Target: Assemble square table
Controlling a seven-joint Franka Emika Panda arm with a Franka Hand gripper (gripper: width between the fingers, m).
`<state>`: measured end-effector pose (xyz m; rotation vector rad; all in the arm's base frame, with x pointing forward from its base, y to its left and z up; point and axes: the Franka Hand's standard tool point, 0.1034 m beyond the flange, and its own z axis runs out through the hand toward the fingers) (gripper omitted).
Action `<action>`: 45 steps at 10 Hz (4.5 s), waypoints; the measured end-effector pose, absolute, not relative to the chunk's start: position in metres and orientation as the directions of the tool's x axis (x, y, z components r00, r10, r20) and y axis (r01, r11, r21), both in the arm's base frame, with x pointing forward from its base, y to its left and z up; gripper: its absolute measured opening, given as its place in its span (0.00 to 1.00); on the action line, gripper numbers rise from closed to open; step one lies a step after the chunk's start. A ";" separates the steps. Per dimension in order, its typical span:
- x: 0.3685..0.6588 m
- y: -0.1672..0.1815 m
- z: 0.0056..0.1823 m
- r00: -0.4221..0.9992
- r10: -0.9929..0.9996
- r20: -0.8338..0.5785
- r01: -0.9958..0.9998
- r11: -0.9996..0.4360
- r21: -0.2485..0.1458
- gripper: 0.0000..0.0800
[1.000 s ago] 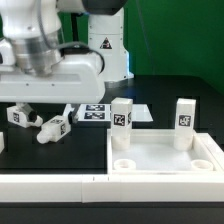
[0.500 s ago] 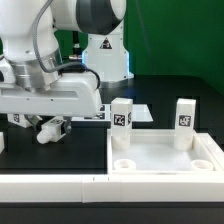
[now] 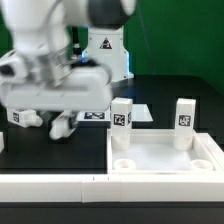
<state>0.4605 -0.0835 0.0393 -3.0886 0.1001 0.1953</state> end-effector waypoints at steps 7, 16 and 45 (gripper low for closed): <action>0.449 -0.082 0.043 0.871 0.486 -0.063 0.483 -0.874 -0.058 0.36; 0.438 -0.072 0.043 -0.074 0.997 -0.032 0.996 0.076 0.044 0.36; 0.419 -0.076 0.069 -0.341 0.938 -0.057 0.940 0.338 -0.051 0.81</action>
Offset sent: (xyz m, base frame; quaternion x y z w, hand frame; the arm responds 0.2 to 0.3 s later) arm 0.0000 0.0000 0.0000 0.0000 0.0000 -0.1938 0.9810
